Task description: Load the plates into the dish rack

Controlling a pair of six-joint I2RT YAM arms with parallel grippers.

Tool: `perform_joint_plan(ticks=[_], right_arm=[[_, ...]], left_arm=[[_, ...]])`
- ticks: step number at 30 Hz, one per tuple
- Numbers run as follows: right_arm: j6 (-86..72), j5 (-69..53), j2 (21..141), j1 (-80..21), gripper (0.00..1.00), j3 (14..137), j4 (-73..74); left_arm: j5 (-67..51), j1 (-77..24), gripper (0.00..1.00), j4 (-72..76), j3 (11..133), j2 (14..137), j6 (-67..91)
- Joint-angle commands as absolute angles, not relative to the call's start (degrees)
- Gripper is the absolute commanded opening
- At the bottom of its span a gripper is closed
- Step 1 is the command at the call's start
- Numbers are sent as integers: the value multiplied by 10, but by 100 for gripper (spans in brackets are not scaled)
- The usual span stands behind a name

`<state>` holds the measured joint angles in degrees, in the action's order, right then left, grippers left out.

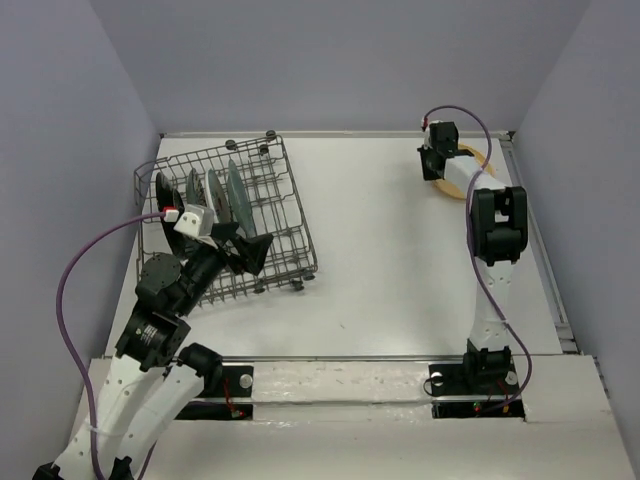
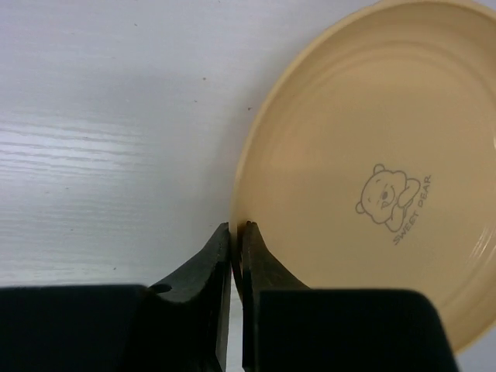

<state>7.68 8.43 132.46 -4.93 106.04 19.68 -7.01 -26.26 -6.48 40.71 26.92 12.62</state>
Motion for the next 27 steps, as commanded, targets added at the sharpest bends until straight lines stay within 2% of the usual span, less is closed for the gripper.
perform_joint_plan(ticks=[1, 3, 6, 7, 13, 14, 19, 23, 27], right_arm=[[2, -31, 1271, -63, 7, 1040, 223], [-38, -81, 1225, -69, 7, 1017, 203], [-133, -275, 1079, -75, 7, 951, 100], [-187, -306, 1052, -80, 7, 938, 71], [-292, -402, 933, -183, 7, 884, -84], [-319, -418, 922, -193, 7, 872, -120], [-481, -499, 948, -254, 7, 831, -368], [-650, -557, 1061, -327, 7, 867, -593], [-738, -565, 1133, -358, 7, 898, -681]], left_arm=[[-62, -265, 99, -48, 409, 274, 120], [-54, -265, 99, -49, 408, 272, 120], [-33, -265, 98, -50, 407, 267, 121], [-28, -265, 98, -51, 408, 263, 121], [52, -263, 96, -52, 407, 224, 127], [71, -262, 99, -53, 407, 208, 131], [180, -259, 99, -55, 401, 153, 148], [200, -259, 99, -44, 393, 115, 147], [203, -259, 99, -43, 390, 112, 145]])
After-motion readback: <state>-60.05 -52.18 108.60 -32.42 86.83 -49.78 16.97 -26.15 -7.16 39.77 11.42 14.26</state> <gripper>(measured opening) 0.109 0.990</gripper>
